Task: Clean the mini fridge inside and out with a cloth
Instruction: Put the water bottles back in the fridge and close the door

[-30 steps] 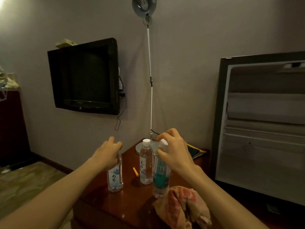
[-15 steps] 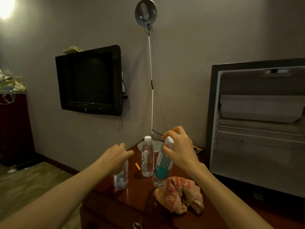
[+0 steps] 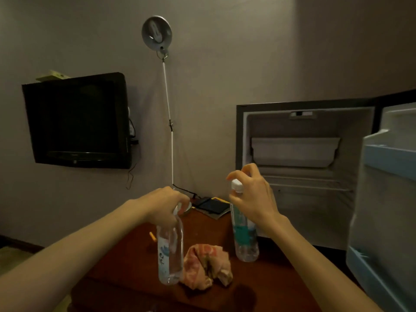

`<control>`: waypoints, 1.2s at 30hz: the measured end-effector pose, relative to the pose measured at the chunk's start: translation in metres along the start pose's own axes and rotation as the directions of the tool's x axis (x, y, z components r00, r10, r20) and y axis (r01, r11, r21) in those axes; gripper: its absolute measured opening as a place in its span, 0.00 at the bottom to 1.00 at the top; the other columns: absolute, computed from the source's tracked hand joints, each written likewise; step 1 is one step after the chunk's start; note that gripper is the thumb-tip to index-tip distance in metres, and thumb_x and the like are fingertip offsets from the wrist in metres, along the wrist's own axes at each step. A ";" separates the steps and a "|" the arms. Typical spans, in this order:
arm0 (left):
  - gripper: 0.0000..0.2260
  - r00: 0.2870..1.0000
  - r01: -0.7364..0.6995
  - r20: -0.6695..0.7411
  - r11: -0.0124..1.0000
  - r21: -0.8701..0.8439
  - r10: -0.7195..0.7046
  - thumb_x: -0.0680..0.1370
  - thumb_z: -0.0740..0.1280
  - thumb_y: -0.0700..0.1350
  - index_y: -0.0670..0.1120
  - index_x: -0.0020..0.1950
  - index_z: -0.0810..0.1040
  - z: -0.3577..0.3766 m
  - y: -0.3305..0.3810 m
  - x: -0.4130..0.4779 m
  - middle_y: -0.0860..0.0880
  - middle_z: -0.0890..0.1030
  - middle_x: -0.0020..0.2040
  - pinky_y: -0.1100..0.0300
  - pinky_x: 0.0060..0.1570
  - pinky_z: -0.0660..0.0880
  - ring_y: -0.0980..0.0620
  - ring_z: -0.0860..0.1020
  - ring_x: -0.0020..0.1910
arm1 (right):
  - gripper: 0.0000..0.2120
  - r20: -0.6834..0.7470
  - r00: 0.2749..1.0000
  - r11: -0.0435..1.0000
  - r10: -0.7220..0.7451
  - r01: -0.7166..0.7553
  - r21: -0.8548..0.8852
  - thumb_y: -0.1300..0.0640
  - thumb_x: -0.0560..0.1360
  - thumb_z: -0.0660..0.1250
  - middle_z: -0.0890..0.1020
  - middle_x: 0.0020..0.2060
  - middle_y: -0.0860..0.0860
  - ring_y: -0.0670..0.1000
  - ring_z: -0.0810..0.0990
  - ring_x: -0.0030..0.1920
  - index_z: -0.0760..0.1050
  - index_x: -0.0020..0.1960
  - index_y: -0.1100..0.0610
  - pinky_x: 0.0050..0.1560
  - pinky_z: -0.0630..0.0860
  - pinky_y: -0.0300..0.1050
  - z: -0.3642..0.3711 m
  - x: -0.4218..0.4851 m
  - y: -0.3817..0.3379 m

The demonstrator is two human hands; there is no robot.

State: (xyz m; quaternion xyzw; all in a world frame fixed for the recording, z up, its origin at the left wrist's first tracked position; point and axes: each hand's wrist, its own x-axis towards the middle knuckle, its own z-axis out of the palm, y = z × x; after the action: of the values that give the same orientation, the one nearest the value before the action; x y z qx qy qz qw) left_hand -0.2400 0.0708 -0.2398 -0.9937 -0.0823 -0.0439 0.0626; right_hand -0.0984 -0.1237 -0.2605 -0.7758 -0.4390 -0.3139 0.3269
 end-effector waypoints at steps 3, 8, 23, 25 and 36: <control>0.09 0.997 -0.066 -0.037 0.998 0.018 0.067 0.69 0.66 0.41 0.52 0.46 0.73 -0.023 0.022 0.028 0.49 0.77 0.43 0.55 0.32 0.75 0.54 0.73 0.35 | 0.13 0.006 1.000 0.989 0.028 -0.027 -0.147 0.55 0.73 0.70 0.68 0.55 0.51 0.52 0.73 0.51 0.75 0.57 0.52 0.47 0.78 0.48 -0.021 0.000 0.026; 0.11 0.982 -0.182 -0.052 0.982 -0.053 0.179 0.71 0.69 0.44 0.58 0.39 0.69 -0.046 0.054 0.086 0.54 0.76 0.43 0.58 0.39 0.78 0.54 0.77 0.42 | 0.13 0.011 0.990 0.953 0.138 -0.130 -0.275 0.55 0.74 0.69 0.68 0.55 0.51 0.52 0.73 0.51 0.75 0.57 0.52 0.46 0.75 0.45 -0.042 0.004 0.074; 0.11 0.929 -0.348 -0.158 0.935 -0.064 0.335 0.71 0.70 0.46 0.50 0.53 0.76 -0.076 0.122 0.231 0.50 0.78 0.48 0.53 0.45 0.79 0.51 0.77 0.45 | 0.12 -0.166 0.920 0.909 0.356 -0.382 -0.165 0.57 0.72 0.69 0.70 0.51 0.52 0.57 0.76 0.48 0.77 0.55 0.51 0.42 0.70 0.44 -0.058 0.074 0.166; 0.11 0.927 -0.348 -0.173 0.936 -0.057 0.334 0.70 0.70 0.44 0.50 0.52 0.76 -0.079 0.123 0.243 0.50 0.78 0.48 0.53 0.44 0.79 0.51 0.77 0.44 | 0.13 -0.187 0.921 0.909 0.342 -0.375 -0.183 0.56 0.72 0.69 0.70 0.52 0.52 0.56 0.76 0.49 0.76 0.56 0.51 0.42 0.72 0.44 -0.054 0.085 0.169; 0.11 0.927 -0.328 -0.290 0.886 -0.327 0.237 0.72 0.71 0.44 0.49 0.52 0.74 -0.111 0.106 0.289 0.49 0.74 0.49 0.61 0.41 0.78 0.50 0.77 0.46 | 0.17 -0.411 0.844 0.919 0.345 -0.392 -0.032 0.59 0.71 0.72 0.70 0.54 0.53 0.48 0.71 0.46 0.70 0.56 0.56 0.43 0.66 0.39 -0.047 0.134 0.179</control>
State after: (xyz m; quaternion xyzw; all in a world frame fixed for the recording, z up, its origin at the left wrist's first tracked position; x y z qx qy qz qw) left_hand 0.0533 -0.0018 -0.1141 -0.9758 0.0822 -0.1697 -0.1105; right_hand 0.1066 -0.1690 -0.1705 -0.7832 -0.1873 -0.4204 0.4181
